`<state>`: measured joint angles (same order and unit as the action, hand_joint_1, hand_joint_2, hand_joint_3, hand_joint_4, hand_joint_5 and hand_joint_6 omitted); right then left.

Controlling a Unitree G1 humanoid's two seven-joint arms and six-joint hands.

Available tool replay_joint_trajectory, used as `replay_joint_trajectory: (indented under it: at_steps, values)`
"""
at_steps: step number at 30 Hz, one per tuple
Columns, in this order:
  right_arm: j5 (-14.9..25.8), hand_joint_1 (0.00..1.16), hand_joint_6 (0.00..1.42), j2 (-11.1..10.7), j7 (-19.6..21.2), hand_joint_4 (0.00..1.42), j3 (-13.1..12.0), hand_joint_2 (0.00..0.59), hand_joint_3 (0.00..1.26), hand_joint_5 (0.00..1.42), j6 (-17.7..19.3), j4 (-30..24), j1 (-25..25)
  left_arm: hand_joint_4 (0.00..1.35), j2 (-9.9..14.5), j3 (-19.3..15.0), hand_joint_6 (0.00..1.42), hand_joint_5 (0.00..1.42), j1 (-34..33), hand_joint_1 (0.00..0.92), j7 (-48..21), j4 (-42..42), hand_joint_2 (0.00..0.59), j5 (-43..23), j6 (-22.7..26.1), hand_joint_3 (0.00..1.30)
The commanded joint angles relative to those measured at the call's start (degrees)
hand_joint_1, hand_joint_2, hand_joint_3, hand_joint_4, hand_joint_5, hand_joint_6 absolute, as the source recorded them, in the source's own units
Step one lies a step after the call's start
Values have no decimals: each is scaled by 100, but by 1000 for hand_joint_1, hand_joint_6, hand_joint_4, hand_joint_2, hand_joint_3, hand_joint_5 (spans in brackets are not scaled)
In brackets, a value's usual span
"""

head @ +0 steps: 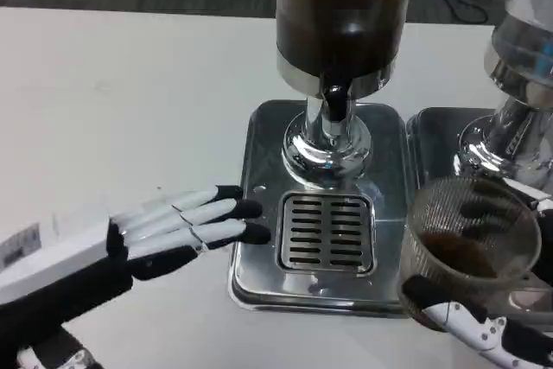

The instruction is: Grasp the cup under the faucet to collect the drink, then remove the cup.

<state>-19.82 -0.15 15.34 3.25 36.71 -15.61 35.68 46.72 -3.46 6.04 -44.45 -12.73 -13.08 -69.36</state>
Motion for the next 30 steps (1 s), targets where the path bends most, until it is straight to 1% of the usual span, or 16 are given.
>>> replay_joint_trajectory:
  at_steps: [1, 14, 21, 30]
  values:
    - [147, 928, 1424, 47, -14, 1038, -13, 88, 827, 1240, 186, -199, -5, 0, 204, -86, 62, 0, 111, 0, 95, 137, 11, 38, -58, 116]
    - [179, 927, 1424, 83, -69, 1050, -24, 90, 834, 1240, 225, -172, 15, 0, 180, -48, 59, 0, 184, 0, 133, 238, 11, 107, 11, 107]
    - [359, 924, 1424, 6, -127, 1051, -180, 95, 834, 1240, 244, -197, 19, 0, 83, -87, 54, 0, 241, 0, 256, 481, 11, 320, 175, 106]
    - [470, 922, 1424, -15, -283, 1051, -232, 97, 834, 1240, 208, -221, -17, 0, 88, -213, 46, 0, 319, 0, 434, 632, 10, 428, 296, 106]
